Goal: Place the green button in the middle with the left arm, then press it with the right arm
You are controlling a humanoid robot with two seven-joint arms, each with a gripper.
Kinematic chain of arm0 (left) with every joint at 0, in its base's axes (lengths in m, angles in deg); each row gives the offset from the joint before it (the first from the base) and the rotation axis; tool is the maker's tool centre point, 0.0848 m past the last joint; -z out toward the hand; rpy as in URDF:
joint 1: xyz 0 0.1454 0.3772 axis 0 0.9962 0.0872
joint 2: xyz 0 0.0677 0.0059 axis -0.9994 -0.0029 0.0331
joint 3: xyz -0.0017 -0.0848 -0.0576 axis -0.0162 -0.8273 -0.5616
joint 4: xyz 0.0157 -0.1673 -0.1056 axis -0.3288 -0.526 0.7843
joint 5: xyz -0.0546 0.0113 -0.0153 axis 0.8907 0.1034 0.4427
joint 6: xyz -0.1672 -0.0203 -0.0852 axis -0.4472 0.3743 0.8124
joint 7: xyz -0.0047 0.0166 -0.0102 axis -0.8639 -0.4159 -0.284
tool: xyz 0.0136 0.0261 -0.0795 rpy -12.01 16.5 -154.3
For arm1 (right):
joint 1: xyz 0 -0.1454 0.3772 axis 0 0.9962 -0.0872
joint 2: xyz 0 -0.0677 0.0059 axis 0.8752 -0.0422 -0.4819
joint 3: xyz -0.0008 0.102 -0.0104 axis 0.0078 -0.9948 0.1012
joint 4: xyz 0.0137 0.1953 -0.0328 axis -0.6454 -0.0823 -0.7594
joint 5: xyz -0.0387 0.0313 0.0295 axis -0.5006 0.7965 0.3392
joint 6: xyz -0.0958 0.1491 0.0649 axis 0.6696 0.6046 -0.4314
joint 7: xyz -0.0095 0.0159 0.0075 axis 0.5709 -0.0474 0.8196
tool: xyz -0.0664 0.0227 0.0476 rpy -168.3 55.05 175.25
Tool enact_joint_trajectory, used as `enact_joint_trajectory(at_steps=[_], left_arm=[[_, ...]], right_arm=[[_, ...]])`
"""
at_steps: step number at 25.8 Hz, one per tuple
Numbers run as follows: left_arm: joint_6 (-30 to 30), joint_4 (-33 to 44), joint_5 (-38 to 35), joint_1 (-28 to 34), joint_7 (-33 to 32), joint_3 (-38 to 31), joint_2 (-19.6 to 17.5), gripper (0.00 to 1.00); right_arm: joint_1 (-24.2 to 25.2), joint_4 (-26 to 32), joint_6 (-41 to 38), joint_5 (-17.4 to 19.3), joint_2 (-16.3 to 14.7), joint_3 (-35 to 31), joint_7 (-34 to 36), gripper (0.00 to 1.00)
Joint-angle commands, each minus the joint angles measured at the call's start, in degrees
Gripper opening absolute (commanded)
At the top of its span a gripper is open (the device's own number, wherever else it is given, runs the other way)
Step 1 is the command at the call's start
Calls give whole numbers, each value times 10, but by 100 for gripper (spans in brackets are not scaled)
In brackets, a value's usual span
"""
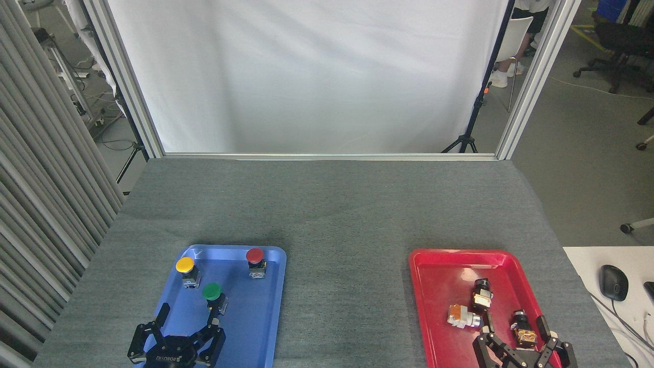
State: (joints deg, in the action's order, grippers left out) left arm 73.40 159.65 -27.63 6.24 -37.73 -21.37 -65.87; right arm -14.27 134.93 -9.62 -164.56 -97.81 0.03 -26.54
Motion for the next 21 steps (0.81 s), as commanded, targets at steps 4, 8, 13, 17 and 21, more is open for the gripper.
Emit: enact_joint_trajectory(at_steps=[4,8,13,17,21], left_arm=[[1,-1,0,-1,1,1,0,99],[1,-1,0,-1,1,1,0,99],[1,-2,0,-1,1,1,0,99],[1,-1,0,-1,1,1,0,99],[1,-1,0,-1,1,1,0,99]], right_arm=[[-2,0,0,0,-1,0,-1,100],[-2,-1,1,2,-2,-1,-1,100],[1,-2,3,16,-7,3,3,100],[0,-9,8,17,-8,8,4,100],[-2,-7,11,17,-39,19,-1,100]])
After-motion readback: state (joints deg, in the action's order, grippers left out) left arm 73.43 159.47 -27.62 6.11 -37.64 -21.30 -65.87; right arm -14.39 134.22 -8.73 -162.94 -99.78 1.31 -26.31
